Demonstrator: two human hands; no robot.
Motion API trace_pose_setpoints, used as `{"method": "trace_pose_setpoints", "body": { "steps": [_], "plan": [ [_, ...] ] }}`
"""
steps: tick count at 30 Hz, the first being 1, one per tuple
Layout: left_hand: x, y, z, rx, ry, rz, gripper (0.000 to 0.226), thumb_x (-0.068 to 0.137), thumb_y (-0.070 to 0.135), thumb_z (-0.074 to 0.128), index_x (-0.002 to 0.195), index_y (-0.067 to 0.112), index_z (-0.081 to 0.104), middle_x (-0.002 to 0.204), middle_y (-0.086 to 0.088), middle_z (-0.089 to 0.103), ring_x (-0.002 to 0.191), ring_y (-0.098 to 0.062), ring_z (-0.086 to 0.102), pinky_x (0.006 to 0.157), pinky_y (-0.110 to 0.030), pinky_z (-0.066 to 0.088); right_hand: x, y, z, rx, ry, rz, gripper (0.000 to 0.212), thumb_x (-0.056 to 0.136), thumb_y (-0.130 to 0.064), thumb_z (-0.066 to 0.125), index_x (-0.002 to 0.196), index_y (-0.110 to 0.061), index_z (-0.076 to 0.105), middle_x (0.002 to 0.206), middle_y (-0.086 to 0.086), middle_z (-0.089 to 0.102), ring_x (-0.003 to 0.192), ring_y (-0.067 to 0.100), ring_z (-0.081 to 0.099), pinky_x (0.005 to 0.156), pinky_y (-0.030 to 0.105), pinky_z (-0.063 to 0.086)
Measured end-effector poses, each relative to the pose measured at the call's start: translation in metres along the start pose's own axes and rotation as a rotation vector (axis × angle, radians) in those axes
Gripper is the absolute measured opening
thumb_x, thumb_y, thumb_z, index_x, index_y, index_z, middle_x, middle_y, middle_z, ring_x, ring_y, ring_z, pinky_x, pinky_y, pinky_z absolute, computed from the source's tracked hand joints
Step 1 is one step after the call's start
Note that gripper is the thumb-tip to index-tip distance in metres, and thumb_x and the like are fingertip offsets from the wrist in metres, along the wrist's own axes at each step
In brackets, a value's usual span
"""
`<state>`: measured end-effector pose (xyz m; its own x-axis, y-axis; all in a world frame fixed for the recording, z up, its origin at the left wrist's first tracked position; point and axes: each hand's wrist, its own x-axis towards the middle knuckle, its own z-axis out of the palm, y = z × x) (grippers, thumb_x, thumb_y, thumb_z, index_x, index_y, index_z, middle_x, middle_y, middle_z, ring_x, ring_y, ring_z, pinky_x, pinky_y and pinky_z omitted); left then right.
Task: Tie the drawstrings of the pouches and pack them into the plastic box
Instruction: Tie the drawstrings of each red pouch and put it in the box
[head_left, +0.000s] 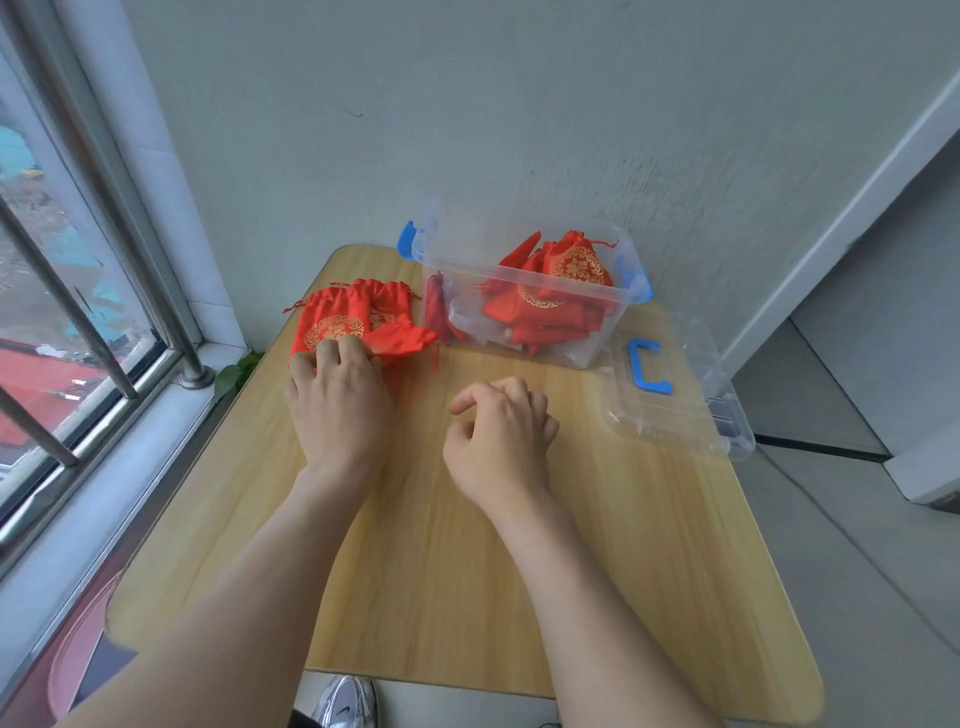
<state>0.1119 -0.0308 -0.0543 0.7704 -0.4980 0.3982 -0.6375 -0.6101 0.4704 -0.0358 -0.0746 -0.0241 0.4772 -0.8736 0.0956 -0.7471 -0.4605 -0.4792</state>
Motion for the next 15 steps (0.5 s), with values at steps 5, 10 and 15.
{"method": "trace_pose_setpoints", "body": {
  "steps": [5,10,15],
  "plan": [
    [-0.017,0.026,-0.024,-0.400,0.041,-0.014,0.016,0.112,0.020,0.041,0.109,0.010,0.052,0.086,-0.003,0.062,0.074,-0.031,0.051,0.064,-0.042,0.032,-0.006,-0.006,-0.016,0.217,-0.059,0.147,0.027,0.100,-0.024,0.053,0.122,-0.029,0.068,0.125,-0.004,0.067,0.124,0.025,0.055,0.104,0.040,0.041],
    [-0.040,0.056,-0.034,-0.770,-0.159,-0.139,0.023,0.112,0.028,0.048,0.095,0.023,0.063,0.083,0.009,0.068,0.079,-0.016,0.066,0.069,-0.040,0.051,-0.013,0.008,-0.031,0.727,0.021,0.356,0.029,0.103,-0.032,0.054,0.121,-0.017,0.071,0.112,-0.004,0.074,0.103,0.017,0.067,0.077,0.028,0.048],
    [-0.050,0.082,-0.025,-0.989,-0.237,-0.322,0.033,0.106,0.042,0.057,0.084,0.023,0.073,0.073,0.001,0.072,0.069,-0.020,0.065,0.077,-0.060,0.061,-0.015,0.031,-0.041,0.997,0.078,0.375,0.017,0.095,-0.025,0.065,0.095,-0.013,0.078,0.080,-0.002,0.077,0.073,0.012,0.065,0.070,0.032,0.051]
  ]
}}
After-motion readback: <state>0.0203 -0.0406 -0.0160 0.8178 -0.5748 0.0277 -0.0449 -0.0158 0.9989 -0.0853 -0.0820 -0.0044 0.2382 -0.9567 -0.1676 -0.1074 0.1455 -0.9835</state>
